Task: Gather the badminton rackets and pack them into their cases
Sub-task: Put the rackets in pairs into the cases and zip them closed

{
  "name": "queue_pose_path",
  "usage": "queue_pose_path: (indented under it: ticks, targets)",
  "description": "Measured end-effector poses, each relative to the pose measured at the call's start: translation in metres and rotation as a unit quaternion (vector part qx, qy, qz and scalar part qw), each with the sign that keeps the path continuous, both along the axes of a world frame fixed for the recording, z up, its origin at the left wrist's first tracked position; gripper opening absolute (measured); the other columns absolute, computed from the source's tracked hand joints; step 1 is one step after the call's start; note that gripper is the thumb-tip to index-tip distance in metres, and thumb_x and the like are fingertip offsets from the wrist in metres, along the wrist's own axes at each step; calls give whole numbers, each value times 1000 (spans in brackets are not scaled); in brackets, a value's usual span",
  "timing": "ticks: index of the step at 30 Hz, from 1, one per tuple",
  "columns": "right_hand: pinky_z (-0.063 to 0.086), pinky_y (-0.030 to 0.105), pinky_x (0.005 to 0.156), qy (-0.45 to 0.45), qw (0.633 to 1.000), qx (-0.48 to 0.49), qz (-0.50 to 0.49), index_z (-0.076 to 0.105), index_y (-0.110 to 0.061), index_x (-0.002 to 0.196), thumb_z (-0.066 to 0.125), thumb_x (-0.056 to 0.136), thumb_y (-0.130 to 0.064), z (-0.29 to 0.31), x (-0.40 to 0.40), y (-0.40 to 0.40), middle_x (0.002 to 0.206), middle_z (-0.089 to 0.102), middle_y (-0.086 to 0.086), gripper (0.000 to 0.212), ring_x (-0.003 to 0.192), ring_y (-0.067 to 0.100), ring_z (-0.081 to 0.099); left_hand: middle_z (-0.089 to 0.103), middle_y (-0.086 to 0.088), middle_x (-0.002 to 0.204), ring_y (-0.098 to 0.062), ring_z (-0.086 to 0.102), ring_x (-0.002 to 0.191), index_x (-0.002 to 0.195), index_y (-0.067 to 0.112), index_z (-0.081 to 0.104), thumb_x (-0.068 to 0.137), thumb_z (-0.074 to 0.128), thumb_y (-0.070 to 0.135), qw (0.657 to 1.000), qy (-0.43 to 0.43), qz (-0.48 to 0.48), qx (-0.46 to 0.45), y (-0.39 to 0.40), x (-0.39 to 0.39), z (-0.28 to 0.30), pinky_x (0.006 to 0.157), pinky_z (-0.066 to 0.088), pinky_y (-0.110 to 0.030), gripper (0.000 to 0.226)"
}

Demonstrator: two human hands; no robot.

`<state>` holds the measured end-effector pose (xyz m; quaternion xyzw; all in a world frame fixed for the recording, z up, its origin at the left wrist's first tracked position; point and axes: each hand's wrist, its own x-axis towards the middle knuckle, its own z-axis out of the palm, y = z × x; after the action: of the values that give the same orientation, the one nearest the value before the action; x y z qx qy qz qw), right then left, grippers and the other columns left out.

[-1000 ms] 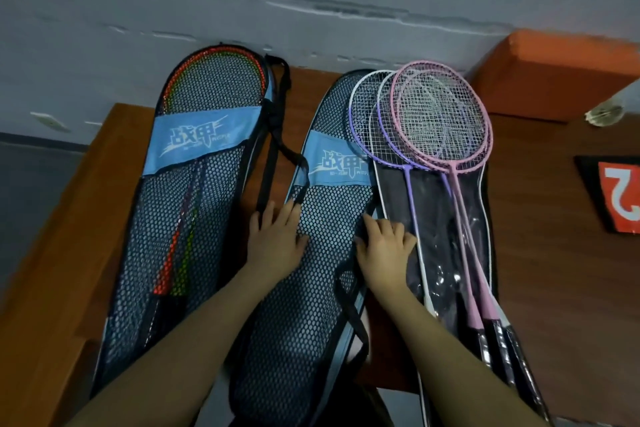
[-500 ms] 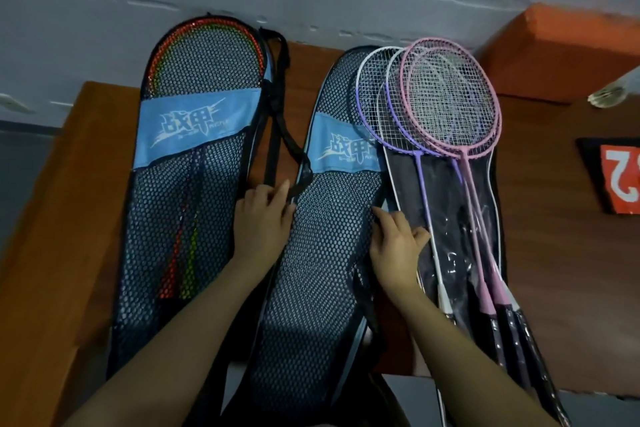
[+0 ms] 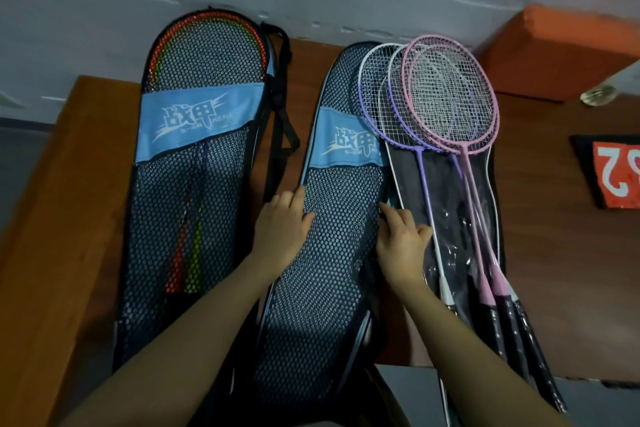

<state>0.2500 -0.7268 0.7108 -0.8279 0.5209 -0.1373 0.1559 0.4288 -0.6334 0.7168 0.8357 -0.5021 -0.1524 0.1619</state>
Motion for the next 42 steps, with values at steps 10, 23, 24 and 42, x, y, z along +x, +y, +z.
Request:
queue_pose_path:
  ticks: [10, 23, 24, 42]
  targets:
    - [15, 26, 69, -81, 997, 18, -10, 64, -14, 112, 55, 89, -7, 16, 10, 1, 100, 64, 6, 26, 85, 32, 56, 50, -13, 123, -30, 52, 111, 140, 10, 34, 90, 53, 11, 982, 167, 26, -83, -32, -12, 15, 95, 44, -40, 54]
    - [20, 7, 77, -149, 986, 31, 73, 63, -14, 113, 57, 90, -9, 45, 27, 14, 99, 62, 1, 24, 87, 27, 57, 59, -12, 114, -7, 51, 103, 125, -1, 53, 89, 49, 4, 944, 83, 59, -315, 13, -14, 83, 90, 35, -2, 36]
    - [21, 9, 76, -157, 983, 27, 88, 63, -13, 113, 56, 90, -10, 47, 31, 16, 100, 62, 2, 25, 88, 27, 56, 59, -11, 115, -4, 50, 102, 125, 1, 53, 89, 49, 5, 946, 80, 78, -306, 19, -11, 87, 89, 33, 0, 36]
    - [26, 43, 96, 35, 994, 102, -15, 37, -15, 135, 54, 90, -34, 18, 37, 38, 124, 48, 10, 52, 116, 30, 45, 45, -17, 128, -31, 47, 114, 126, 0, 50, 87, 56, 11, 992, -15, 118, -53, 49, 17, 32, 93, 44, -43, 41]
